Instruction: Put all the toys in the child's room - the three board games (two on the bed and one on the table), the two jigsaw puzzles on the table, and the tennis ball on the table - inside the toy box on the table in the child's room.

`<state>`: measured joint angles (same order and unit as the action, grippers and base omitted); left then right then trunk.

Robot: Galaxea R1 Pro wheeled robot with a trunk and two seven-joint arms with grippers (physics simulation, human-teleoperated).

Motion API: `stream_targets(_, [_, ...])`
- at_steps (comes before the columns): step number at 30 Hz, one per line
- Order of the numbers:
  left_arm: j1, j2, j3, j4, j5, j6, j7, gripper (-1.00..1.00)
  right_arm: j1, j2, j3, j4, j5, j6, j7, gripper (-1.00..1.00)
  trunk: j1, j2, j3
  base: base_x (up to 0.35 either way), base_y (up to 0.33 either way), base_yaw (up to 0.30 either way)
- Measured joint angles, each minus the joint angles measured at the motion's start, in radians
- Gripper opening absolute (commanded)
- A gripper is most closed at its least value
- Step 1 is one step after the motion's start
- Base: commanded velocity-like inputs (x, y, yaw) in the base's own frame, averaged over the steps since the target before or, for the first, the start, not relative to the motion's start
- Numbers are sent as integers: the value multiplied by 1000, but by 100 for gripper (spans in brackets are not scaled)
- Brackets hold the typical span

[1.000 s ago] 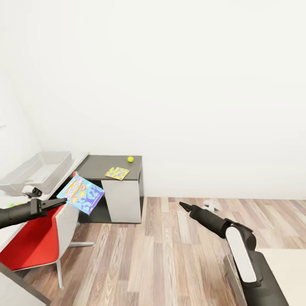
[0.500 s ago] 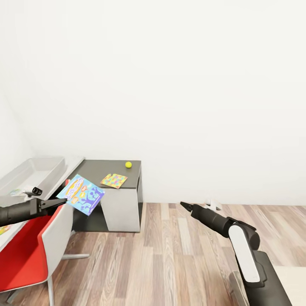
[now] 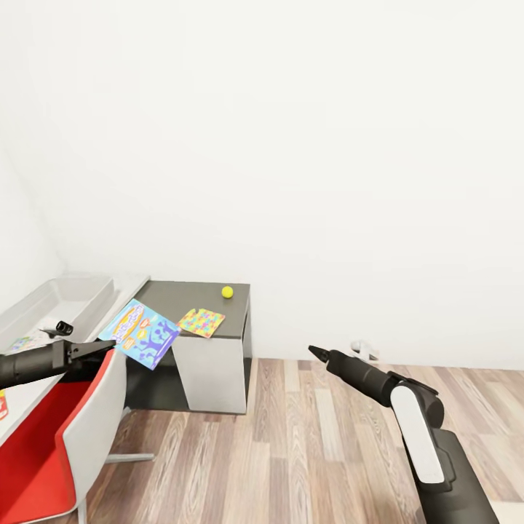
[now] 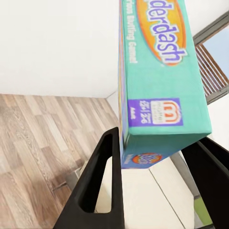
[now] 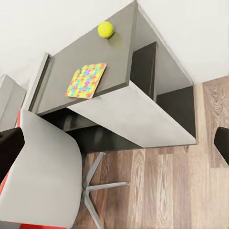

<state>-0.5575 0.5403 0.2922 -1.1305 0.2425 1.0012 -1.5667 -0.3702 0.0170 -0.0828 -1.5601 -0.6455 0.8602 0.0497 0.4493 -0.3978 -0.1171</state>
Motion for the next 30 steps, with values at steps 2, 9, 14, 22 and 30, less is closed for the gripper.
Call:
stream_targets(2, [0, 0, 0, 0, 0, -1, 0, -100, 0, -1, -2, 1, -1, 0, 0, 100, 0, 0, 0, 19, 0, 1])
stream_targets(9, [0, -1, 2, -1, 0, -1, 0, -100, 0, -1, -3, 1, 1, -1, 0, 100, 0, 0, 0, 71, 0, 71])
stream_targets(14, [0, -1, 4, 0, -1, -1, 0, -100, 0, 1, 1, 1, 8, -3, -1, 100, 0, 0, 0, 285, 0, 262])
stream_targets(22, [0, -1, 1, 0, -2, 0, 0, -100, 0, 2, 7, 1, 11, -6, -3, 100, 0, 0, 0, 325, 0, 236])
stream_targets(30, [0, -1, 4, 0, -3, 0, 0, -100, 0, 3, 7, 1, 10, -6, -1, 100, 0, 0, 0, 307, 45, 21])
